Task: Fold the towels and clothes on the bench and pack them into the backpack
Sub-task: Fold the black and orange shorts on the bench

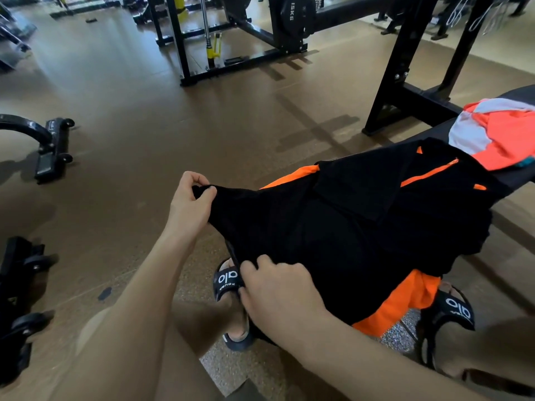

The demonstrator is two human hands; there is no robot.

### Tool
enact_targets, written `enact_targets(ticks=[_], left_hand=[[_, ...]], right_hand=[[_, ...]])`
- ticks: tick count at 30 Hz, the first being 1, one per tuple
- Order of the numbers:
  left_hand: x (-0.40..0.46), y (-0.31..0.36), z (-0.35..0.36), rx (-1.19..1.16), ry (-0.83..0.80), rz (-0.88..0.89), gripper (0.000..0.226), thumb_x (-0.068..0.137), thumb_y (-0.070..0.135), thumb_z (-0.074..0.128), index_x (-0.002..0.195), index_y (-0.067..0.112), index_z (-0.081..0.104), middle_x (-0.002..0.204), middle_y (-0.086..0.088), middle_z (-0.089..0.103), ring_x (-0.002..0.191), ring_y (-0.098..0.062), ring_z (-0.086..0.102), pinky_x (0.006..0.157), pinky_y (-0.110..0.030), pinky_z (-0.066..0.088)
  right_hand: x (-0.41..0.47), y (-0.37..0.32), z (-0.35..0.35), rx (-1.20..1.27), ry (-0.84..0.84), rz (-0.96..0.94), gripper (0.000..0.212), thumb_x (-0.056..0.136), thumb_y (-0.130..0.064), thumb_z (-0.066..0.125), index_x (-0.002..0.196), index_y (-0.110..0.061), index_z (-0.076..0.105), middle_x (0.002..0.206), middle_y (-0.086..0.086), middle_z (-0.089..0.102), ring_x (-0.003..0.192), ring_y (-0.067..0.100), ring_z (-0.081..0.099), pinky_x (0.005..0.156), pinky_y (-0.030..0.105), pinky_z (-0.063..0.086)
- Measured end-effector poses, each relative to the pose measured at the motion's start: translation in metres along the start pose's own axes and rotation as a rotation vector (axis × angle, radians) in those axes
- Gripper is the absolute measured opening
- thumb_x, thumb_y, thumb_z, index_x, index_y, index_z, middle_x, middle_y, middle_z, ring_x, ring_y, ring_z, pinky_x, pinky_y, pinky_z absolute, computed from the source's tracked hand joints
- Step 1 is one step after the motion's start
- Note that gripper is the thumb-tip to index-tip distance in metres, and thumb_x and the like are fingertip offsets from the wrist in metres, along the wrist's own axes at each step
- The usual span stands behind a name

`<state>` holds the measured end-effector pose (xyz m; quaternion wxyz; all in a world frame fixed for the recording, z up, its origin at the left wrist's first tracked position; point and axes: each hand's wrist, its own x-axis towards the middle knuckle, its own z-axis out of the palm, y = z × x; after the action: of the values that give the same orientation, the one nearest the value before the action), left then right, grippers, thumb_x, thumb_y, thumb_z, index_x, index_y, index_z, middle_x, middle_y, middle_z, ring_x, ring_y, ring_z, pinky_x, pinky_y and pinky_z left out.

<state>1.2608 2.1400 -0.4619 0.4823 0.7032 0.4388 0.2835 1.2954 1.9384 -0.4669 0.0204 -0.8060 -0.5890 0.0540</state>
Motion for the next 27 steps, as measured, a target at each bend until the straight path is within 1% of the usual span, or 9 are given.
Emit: enact_targets(ticks=[2,4,7,9,12,17,20,22,27], left_hand=[[-0.001,0.005,0.007,-0.039,-0.035,-0.038,0.005,0.096,0.016,0.058,0.099,0.02,0.056,0.098,-0.003,0.058,0.082,-0.018,0.058,0.058,-0.032,0.053],[-0.003,0.01,0.014,-0.114,-0.064,-0.084,0.007,0.096,0.012,0.06,0.098,0.019,0.06,0.1,-0.004,0.06,0.085,-0.018,0.062,0.062,-0.032,0.059],[-0.002,0.018,0.024,-0.19,-0.094,-0.144,0.013,0.097,0.011,0.058,0.104,0.021,0.063,0.102,-0.003,0.06,0.086,-0.018,0.063,0.069,-0.034,0.061],[-0.003,0.026,0.033,-0.205,-0.124,-0.154,0.014,0.1,0.012,0.055,0.105,0.022,0.063,0.098,-0.005,0.057,0.082,-0.018,0.061,0.067,-0.034,0.06],[-0.007,0.043,0.052,-0.18,-0.182,-0.118,0.016,0.103,0.011,0.05,0.105,0.018,0.065,0.093,-0.006,0.052,0.07,-0.012,0.062,0.061,-0.03,0.058],[0.001,0.081,0.089,-0.195,-0.243,-0.104,0.022,0.104,0.009,0.047,0.108,0.01,0.069,0.09,-0.006,0.05,0.067,-0.01,0.059,0.061,-0.027,0.057],[0.014,0.109,0.119,-0.199,-0.292,-0.103,0.023,0.105,0.009,0.048,0.113,0.004,0.068,0.092,-0.007,0.055,0.074,-0.012,0.063,0.062,-0.025,0.058],[0.026,0.13,0.149,-0.187,-0.31,-0.08,0.022,0.104,0.009,0.05,0.111,0.003,0.069,0.093,-0.007,0.06,0.08,-0.014,0.063,0.065,-0.025,0.058],[0.072,0.168,0.249,-0.213,-0.353,-0.099,0.008,0.1,0.009,0.056,0.097,0.005,0.062,0.094,-0.011,0.066,0.08,-0.018,0.068,0.063,-0.025,0.06]], right_hand=[[-0.011,0.016,-0.009,0.085,0.047,0.089,0.033,0.068,-0.027,0.08,0.088,-0.023,0.055,0.078,0.001,0.056,0.054,0.026,0.062,0.048,0.032,0.023],[-0.02,0.037,-0.017,0.227,0.097,0.184,0.028,0.08,-0.015,0.063,0.097,-0.024,0.043,0.091,0.0,0.048,0.073,0.031,0.061,0.056,0.035,0.029],[-0.035,0.073,-0.014,0.469,0.123,0.255,0.031,0.073,-0.004,0.051,0.081,-0.022,0.027,0.081,-0.001,0.04,0.066,0.025,0.045,0.054,0.035,0.028],[-0.044,0.096,-0.014,0.675,0.109,0.339,0.029,0.068,-0.003,0.052,0.08,-0.02,0.031,0.074,0.001,0.045,0.061,0.018,0.039,0.051,0.031,0.029],[-0.054,0.129,-0.017,0.856,0.087,0.509,0.027,0.072,-0.003,0.058,0.084,-0.021,0.042,0.079,-0.001,0.056,0.066,0.013,0.045,0.052,0.023,0.033],[-0.074,0.182,-0.029,0.813,-0.016,0.519,0.018,0.075,-0.002,0.057,0.081,-0.02,0.057,0.071,-0.006,0.057,0.066,0.011,0.051,0.055,0.024,0.037],[-0.075,0.222,-0.037,0.809,-0.057,0.552,0.013,0.076,-0.003,0.058,0.069,-0.014,0.054,0.061,-0.006,0.052,0.061,0.014,0.049,0.057,0.031,0.037],[-0.072,0.247,-0.047,0.86,-0.085,0.597,0.018,0.078,-0.003,0.057,0.066,-0.013,0.05,0.059,-0.003,0.05,0.058,0.015,0.05,0.053,0.028,0.039],[-0.053,0.323,-0.053,1.52,0.045,0.881,0.03,0.085,0.007,0.038,0.065,-0.013,0.048,0.06,0.002,0.05,0.049,0.017,0.053,0.05,0.028,0.046]])
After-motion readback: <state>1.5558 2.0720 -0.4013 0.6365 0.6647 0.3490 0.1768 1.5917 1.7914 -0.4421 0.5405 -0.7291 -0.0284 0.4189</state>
